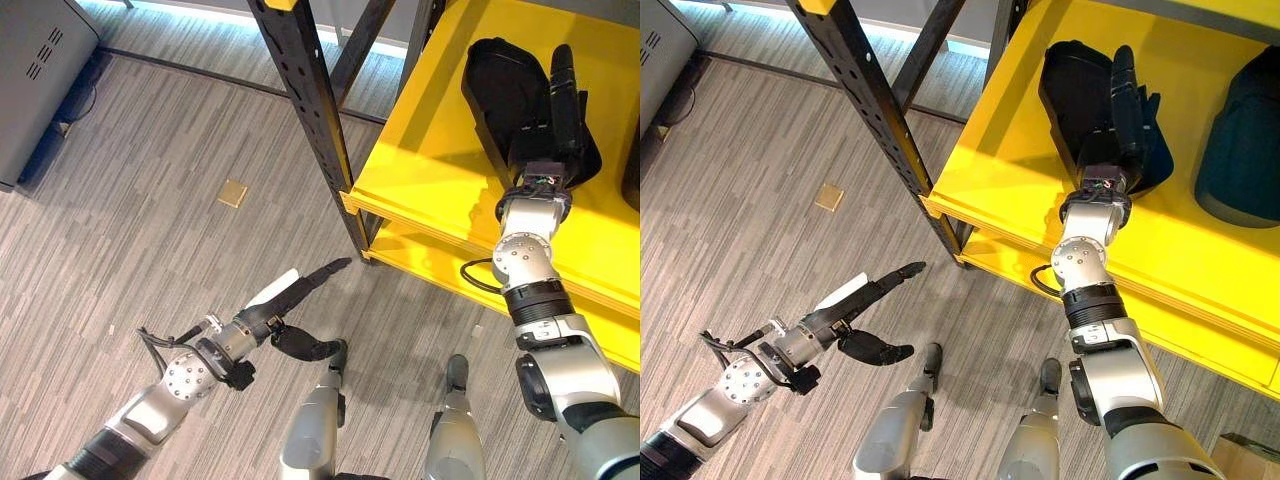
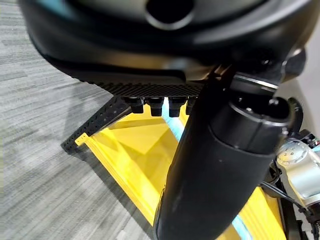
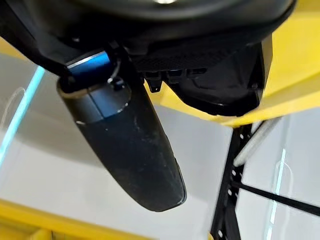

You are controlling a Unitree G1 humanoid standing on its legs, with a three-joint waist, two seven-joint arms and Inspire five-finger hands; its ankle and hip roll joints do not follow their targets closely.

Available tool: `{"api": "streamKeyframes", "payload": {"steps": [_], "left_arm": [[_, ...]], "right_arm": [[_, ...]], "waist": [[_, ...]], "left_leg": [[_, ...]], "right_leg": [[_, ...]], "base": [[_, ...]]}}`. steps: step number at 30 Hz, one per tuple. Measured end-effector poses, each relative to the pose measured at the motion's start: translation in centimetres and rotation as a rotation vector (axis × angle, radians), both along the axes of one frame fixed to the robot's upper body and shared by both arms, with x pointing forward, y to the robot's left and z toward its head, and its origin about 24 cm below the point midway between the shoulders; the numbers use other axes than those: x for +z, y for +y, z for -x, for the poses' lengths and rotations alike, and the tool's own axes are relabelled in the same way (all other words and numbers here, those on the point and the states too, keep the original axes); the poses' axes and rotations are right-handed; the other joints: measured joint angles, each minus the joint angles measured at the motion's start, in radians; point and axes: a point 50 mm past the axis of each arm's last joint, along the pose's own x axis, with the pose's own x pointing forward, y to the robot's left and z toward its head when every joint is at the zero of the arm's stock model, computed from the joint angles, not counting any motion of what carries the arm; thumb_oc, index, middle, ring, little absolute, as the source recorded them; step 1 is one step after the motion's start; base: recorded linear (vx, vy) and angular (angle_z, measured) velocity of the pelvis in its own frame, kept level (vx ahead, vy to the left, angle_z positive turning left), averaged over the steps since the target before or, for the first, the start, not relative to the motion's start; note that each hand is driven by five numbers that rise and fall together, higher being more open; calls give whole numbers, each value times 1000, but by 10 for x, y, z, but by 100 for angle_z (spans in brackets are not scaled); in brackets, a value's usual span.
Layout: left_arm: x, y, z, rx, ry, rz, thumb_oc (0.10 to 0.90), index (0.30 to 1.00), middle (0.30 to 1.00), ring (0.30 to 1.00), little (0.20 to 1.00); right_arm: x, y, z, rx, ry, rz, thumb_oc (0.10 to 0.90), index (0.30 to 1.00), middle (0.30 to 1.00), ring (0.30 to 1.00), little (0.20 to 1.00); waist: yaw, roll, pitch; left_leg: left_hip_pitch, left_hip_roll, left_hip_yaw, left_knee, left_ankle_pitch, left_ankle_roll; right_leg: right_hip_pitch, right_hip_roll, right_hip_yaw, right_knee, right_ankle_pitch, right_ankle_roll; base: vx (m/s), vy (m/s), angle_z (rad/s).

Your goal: Move parts from the plastic box to the shelf.

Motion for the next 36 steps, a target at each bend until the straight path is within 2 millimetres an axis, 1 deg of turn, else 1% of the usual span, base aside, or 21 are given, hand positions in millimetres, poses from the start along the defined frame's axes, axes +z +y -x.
{"api": "streamKeyframes", "payload": {"steps": [2,7,10,12,14,17,20,25,28,32,33,34,35,36], "left_arm": [[0,0,0,-1,1,0,900,1000,1000,1000,1000],[3,5,2,5,-6,1,900,1000,1000,1000,1000],[6,9,2,18,-24,6,900,1000,1000,1000,1000],[7,10,1,19,-30,7,900,1000,1000,1000,1000],[7,10,2,19,-29,7,900,1000,1000,1000,1000],[5,10,3,21,-23,7,900,1000,1000,1000,1000],[5,9,4,6,-14,4,900,1000,1000,1000,1000],[6,7,5,-2,-20,9,900,1000,1000,1000,1000],[8,6,5,-8,-25,12,900,1000,1000,1000,1000],[16,6,8,-13,-57,24,900,1000,1000,1000,1000],[20,7,8,-16,-67,23,900,1000,1000,1000,1000],[22,8,9,-14,-75,25,900,1000,1000,1000,1000],[25,9,9,-9,-84,29,900,1000,1000,1000,1000],[26,10,8,-5,-88,31,900,1000,1000,1000,1000]], "right_arm": [[1,3,0,13,-7,19,900,1000,1000,1000,1000],[13,35,7,144,-83,114,900,1000,1000,1000,1000],[25,60,17,236,-164,203,900,1000,1000,1000,1000],[28,68,20,266,-185,225,900,1000,1000,1000,1000],[27,79,23,297,-199,290,900,1000,1000,1000,1000],[24,89,30,329,-215,338,900,1000,1000,1000,1000],[24,106,43,361,-264,457,900,1000,1000,1000,1000],[27,109,50,315,-282,554,900,1000,1000,1000,1000],[26,111,50,251,-221,734,900,1000,1000,1000,1000],[10,100,48,173,-87,1110,900,1000,1000,1000,1000],[6,94,51,147,-63,1228,900,1000,1000,1000,1000],[4,91,54,132,-54,1304,900,1000,1000,1000,1000],[1,85,59,90,-43,1447,900,1000,1000,1000,1000],[1,83,61,70,-42,1517,900,1000,1000,1000,1000]], "waist": [[0,0,0],[4,0,0],[12,0,0],[19,0,0],[29,0,0],[34,0,0],[38,0,0],[37,-1,0],[23,-1,1],[17,-3,1],[12,-5,2],[11,-7,4],[5,-12,4],[-1,-14,4]], "left_leg": [[0,0,0,0,0,0],[-1,3,-1,0,0,0],[-1,3,-1,0,0,0],[-1,3,-1,0,0,0],[-1,3,-1,1,0,0],[-1,3,-1,1,-1,0],[-2,3,-1,1,-1,1],[-3,3,-1,3,-2,1],[-2,3,0,4,-2,2],[-3,5,2,4,-5,2],[-3,7,2,4,-6,2],[-2,8,2,4,-7,1],[-2,9,2,5,-10,2],[-2,9,3,5,-10,3]], "right_leg": [[0,0,0,0,0,0],[0,3,-1,-2,0,0],[0,3,-1,-2,0,0],[0,4,-1,-2,0,0],[1,3,-1,-2,0,-1],[1,3,-1,-2,-1,-2],[1,3,-1,-2,-1,-2],[1,3,-1,-2,-2,-3],[1,4,0,-1,-1,-2],[-2,6,2,0,-1,-2],[-2,8,5,1,0,-1],[-2,9,6,1,0,-1],[-2,10,8,1,0,-1],[-2,10,9,2,0,-1]], "base": [[-7,-42,0],[-7,-36,0],[0,0,0],[0,0,0],[0,0,0],[0,0,0],[0,0,0],[0,0,0],[0,0,0],[0,0,0],[0,0,0],[0,0,0],[0,0,0],[7,-11,-5]]}}
